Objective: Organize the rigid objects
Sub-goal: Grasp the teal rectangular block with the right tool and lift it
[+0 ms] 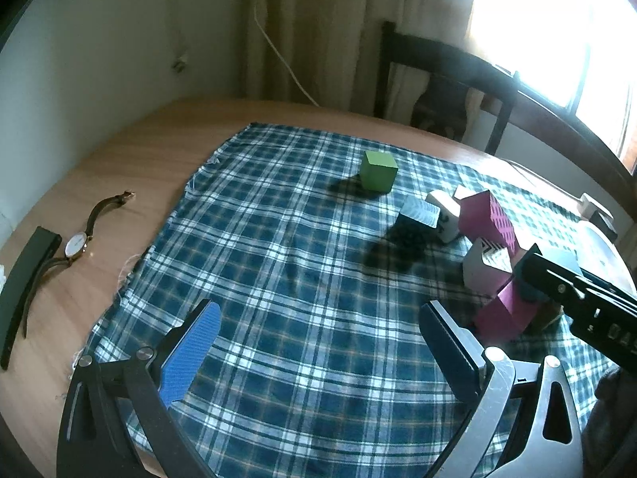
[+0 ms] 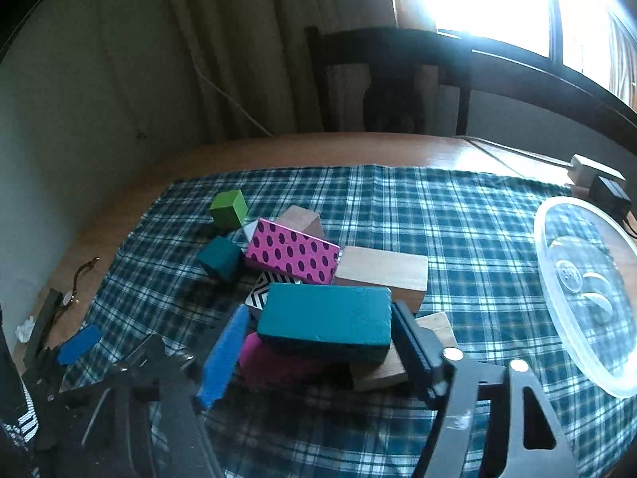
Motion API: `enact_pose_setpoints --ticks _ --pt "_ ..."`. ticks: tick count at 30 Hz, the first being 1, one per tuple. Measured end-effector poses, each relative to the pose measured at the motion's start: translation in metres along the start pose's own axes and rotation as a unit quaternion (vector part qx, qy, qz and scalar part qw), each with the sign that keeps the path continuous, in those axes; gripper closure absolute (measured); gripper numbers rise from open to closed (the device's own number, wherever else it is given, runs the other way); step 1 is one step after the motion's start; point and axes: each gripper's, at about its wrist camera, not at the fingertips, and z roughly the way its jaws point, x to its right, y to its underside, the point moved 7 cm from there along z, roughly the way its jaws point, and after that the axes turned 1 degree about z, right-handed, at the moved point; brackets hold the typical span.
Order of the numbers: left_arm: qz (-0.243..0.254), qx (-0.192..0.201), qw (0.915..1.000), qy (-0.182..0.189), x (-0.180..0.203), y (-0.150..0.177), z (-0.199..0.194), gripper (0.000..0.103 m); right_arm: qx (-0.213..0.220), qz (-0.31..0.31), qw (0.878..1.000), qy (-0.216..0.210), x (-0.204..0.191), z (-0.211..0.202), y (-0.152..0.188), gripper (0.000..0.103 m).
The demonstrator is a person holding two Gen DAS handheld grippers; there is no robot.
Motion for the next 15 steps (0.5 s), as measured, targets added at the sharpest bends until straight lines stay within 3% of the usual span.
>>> enact_pose_setpoints --ticks 15 --pt "-0.004 -0.01 0.9999 0.008 0.005 0.002 0.004 0.003 0.046 0.037 0.998 0.015 0.035 -0.024 -0.009 0.038"
